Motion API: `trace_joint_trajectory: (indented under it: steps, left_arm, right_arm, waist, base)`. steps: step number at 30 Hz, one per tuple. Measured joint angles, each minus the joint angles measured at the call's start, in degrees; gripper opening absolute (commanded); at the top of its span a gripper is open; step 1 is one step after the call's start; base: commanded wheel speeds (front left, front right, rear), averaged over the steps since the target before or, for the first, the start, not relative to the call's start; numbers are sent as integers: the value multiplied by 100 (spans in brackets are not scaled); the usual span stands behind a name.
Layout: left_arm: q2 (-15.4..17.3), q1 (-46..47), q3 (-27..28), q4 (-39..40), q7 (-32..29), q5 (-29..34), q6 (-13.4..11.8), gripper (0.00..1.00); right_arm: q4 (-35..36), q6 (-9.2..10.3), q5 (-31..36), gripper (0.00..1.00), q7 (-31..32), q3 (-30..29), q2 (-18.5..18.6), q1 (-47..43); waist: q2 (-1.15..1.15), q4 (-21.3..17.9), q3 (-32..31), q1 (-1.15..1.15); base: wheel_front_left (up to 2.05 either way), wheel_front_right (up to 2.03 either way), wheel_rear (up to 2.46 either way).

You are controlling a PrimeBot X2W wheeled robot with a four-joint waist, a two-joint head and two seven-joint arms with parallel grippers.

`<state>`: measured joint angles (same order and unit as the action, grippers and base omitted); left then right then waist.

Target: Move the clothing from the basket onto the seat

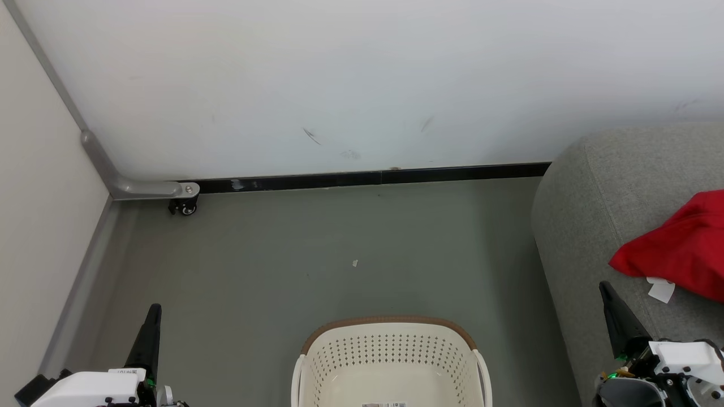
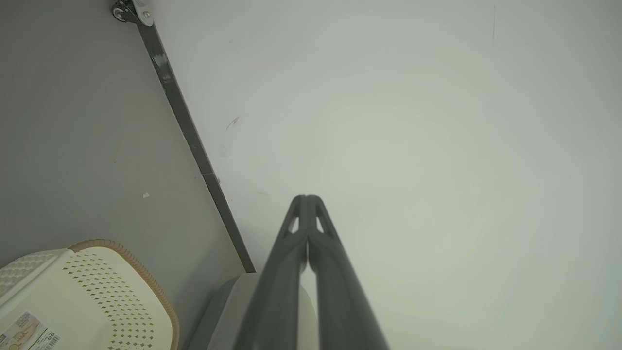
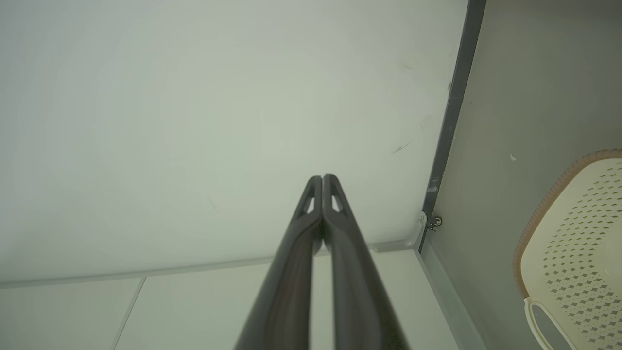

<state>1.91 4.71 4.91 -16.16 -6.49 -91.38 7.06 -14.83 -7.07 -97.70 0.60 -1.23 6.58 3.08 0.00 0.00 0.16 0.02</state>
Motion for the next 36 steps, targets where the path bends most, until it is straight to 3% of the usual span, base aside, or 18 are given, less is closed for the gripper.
trace_joint_trajectory:
  steps: [36]
  left_arm:
    - [0,0,-1,23,0,-1,0,0]
  right_arm:
    - [-7,0,12,0,48,-30,-20,8]
  waist:
    - [0,0,1,-1]
  base:
    - [0,0,0]
